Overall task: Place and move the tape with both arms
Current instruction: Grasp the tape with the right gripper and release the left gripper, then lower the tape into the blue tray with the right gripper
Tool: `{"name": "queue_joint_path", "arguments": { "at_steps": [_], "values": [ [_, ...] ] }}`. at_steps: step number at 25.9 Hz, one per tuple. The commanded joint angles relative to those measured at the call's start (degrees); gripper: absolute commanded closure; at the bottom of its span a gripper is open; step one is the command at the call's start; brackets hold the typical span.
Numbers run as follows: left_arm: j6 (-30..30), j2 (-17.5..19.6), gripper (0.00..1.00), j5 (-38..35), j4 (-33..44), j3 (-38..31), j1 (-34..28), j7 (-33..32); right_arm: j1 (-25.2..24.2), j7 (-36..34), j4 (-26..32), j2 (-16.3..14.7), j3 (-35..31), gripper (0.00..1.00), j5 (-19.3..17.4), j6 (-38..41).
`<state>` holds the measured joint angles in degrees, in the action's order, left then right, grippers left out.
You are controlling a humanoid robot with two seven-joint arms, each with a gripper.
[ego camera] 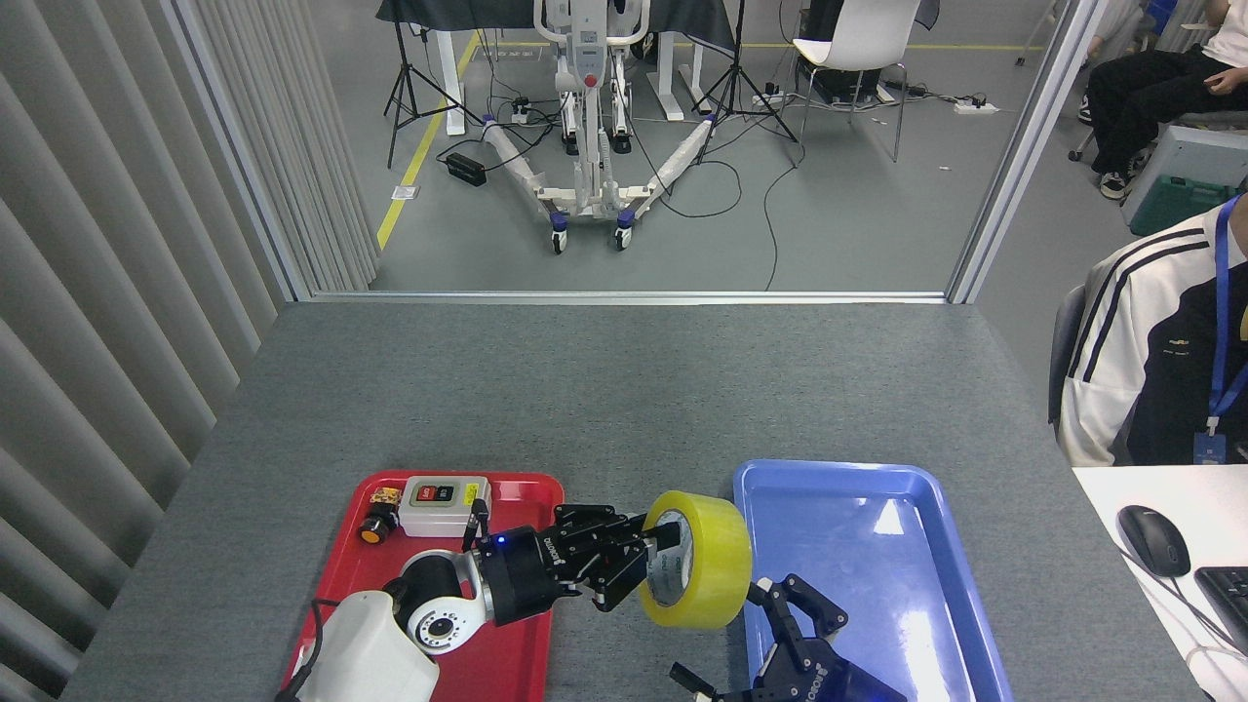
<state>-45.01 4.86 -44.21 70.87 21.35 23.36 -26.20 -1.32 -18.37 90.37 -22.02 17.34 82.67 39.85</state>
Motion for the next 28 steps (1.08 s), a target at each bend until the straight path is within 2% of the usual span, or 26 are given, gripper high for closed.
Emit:
{"name": "queue_joint_path", "arguments": {
  "at_steps": [1, 4, 5, 6, 8, 10, 11, 15, 20, 23, 25, 28],
  "values": [
    [0.01, -0.2, 1.0, -0.08, 0.15, 0.18, -0.86, -0.08, 0.17, 0.18, -0.11, 0.4, 1.03, 0.34, 0.38, 0.58],
    [0.01, -0.2, 1.0, 0.0, 0.32, 0.53, -1.48, -0.17, 0.09, 0.26, -0.11, 0.31, 1.47, 0.79, 1.97, 1.73],
    [0.01, -0.2, 0.95, 0.0, 0.41, 0.44, -1.83, -0.08, 0.09, 0.26, -0.11, 0.31, 1.47, 0.9, 2.4, 1.99],
    [0.01, -0.29, 0.8, 0.0, 0.41, 0.36, -1.92, 0.1, 0.0, 0.26, -0.11, 0.23, 1.47, 1.0, 2.76, 1.99],
    [0.01, -0.55, 0.51, 0.09, 0.5, -0.08, -1.92, 0.45, -0.09, 0.26, -0.11, 0.14, 1.55, 1.0, 3.02, 2.08],
    [0.01, -1.34, 0.12, 0.88, 0.5, -0.79, -1.83, 2.29, -0.18, 0.26, -0.11, 0.14, 1.47, 1.0, 3.02, 2.08],
    [0.01, -1.34, 0.01, 1.59, 0.59, -1.05, -1.83, 3.78, -0.18, 0.26, -0.11, 0.05, 1.47, 1.0, 3.02, 2.08],
    [0.01, -1.26, 0.01, 3.08, 0.5, -1.66, -1.83, 6.43, -0.18, 0.26, -0.11, 0.05, 1.47, 1.0, 3.02, 1.9],
    [0.01, -0.47, 0.01, 4.05, 0.5, -7.11, -2.18, 6.86, -0.09, 0.53, -0.11, -0.39, 0.59, 1.0, 3.11, 1.2],
    [0.01, 2.26, 0.01, 6.42, 1.46, -10.1, -3.85, 7.57, -0.27, 0.88, -0.19, -0.56, -3.45, 1.0, 4.86, -2.23],
    [0.01, 5.07, 0.01, 6.33, 3.57, -13.7, -5.78, 9.59, -0.35, 4.48, -0.28, -1.79, -5.56, 1.0, 5.13, -3.63],
    [1.32, 8.68, 0.01, 4.66, 5.6, -19.59, -10.27, 18.2, -0.09, 14.59, 0.33, -3.11, -9.7, 1.0, 4.16, -5.04]
  ]
}}
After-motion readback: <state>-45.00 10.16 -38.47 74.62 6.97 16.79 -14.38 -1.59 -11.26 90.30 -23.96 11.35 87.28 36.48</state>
